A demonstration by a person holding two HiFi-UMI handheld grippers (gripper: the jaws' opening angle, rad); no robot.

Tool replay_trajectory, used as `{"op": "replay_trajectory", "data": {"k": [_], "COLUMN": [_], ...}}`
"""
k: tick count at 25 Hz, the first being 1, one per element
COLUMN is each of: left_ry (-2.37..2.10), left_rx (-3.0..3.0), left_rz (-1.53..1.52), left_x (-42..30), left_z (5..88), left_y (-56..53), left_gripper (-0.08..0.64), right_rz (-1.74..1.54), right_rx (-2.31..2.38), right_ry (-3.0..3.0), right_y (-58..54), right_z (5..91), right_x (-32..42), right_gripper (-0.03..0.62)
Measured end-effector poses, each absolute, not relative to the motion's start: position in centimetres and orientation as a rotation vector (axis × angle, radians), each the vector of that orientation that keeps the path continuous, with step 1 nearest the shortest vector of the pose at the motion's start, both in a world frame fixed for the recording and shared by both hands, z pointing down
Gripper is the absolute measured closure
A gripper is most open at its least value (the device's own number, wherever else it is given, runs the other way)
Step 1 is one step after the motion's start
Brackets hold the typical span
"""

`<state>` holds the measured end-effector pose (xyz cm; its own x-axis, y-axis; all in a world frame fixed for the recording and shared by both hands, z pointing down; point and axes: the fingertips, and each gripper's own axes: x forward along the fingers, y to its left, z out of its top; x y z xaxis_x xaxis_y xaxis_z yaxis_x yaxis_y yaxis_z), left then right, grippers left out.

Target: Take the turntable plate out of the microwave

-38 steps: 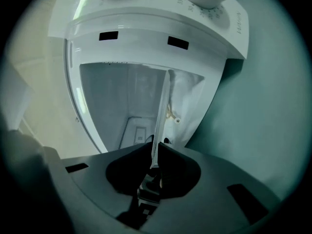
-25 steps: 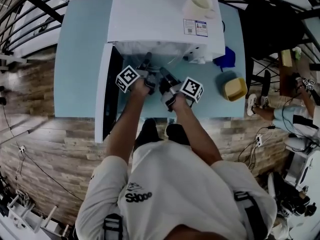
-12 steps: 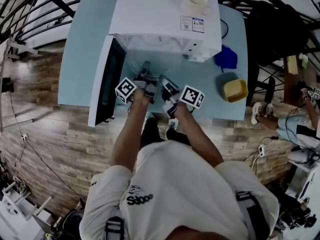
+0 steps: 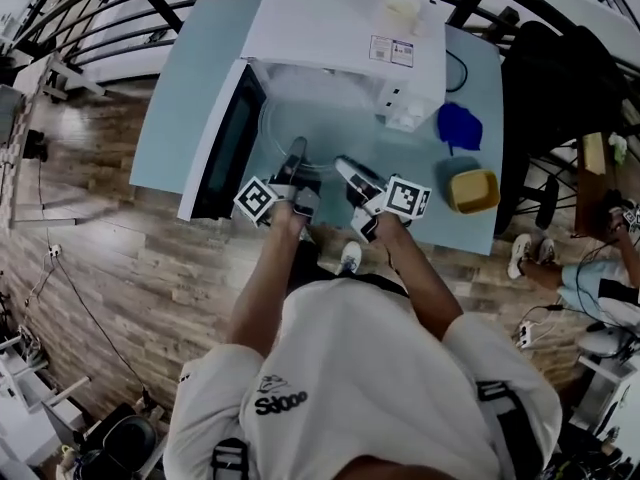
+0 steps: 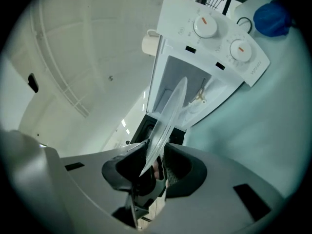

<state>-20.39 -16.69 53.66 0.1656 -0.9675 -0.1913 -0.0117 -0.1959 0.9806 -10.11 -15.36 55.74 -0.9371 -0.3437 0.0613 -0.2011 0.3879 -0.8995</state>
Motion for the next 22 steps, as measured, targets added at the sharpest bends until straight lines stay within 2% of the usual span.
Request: {"op": "replay_trajectory", "data": {"k": [6,15,22], "left_ry": [-1.026,-1.008,-1.042], "left_rx": [1.564,1.753,1.931], "left_rz": [-1.207,-1.260,-1.192], "left_x": [-18.3,-16.4,-15.7], "left_z": [49.4,40.5,35.7], "left_y": [-12.7,-8.7,-6.3], "left_gripper": [0.517,0.517,0.517], "right_rz": [-1.520,-1.289,-1.205], "right_rx": [-0.255,-0.170,-0.086], "right_ry": [2.515,2.606,2.646], "right_y": [-12.0,-8.6,-6.3], "right_z": [51.4,43.9,40.0], "right_x": [-9.0,-7.1,-7.0], "right_gripper": [0.497,0.499,0.499]}}
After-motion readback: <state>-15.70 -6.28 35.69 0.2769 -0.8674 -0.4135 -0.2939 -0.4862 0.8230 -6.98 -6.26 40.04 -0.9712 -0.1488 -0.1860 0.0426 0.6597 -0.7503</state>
